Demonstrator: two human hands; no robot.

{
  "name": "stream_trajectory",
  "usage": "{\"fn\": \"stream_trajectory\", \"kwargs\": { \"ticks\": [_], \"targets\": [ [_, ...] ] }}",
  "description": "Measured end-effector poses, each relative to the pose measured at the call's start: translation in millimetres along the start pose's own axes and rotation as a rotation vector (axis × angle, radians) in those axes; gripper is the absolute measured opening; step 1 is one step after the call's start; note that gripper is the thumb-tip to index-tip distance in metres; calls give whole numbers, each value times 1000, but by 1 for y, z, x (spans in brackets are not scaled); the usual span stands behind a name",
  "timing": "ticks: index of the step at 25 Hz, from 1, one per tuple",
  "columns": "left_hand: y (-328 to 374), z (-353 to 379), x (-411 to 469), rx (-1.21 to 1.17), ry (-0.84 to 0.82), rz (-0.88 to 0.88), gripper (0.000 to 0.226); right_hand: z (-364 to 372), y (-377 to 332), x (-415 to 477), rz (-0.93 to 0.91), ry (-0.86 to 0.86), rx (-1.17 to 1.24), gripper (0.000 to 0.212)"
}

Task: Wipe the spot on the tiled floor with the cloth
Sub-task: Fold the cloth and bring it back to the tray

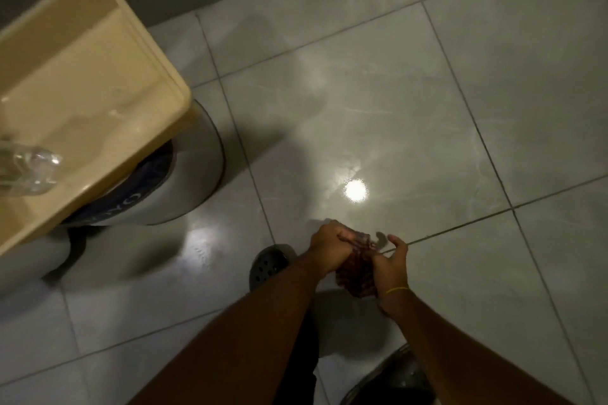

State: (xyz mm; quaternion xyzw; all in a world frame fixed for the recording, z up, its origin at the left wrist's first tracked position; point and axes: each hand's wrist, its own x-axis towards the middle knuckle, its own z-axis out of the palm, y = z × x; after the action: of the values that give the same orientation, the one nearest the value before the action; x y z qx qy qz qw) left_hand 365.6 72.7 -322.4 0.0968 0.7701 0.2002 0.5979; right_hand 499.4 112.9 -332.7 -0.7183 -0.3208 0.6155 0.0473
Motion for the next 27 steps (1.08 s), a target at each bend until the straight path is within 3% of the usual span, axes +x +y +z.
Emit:
{"fn": "stream_trajectory", "kwargs": {
  "ticks": [2, 5, 8, 10, 13, 16, 21, 24, 27],
  "targets": [
    [26, -44, -32, -72, 28, 34, 16, 11, -47, -38, -91, -82, -13, 43],
    [68, -112, -87, -37, 192, 160, 32, 48, -126, -92, -347, -138, -241, 41],
    [102, -196, -142, 97, 422, 394, 64, 108, -207, -152, -731, -165, -492, 51],
    [113, -251, -163, 194, 593, 438, 62, 153, -251, -186, -990, -212, -618, 53],
    [109, -321, -178, 127, 755, 407, 63, 223, -290, -218, -1189, -358, -734, 51],
    [85, -366, -171, 23, 791, 361, 82, 285, -292, -223, -1274, -433, -971, 54],
    [26, -390, -115, 125, 658, 234, 66, 348, -267, -192, -1371, -486, -1517, 82],
    [17, -387, -95, 114, 593, 193, 70, 361, -263, -178, -1502, -399, -1813, 59],
    [19, -373, -97, 494, 555, -43, 81, 353, -271, -190, -1599, -280, -1951, 41]
  ]
}}
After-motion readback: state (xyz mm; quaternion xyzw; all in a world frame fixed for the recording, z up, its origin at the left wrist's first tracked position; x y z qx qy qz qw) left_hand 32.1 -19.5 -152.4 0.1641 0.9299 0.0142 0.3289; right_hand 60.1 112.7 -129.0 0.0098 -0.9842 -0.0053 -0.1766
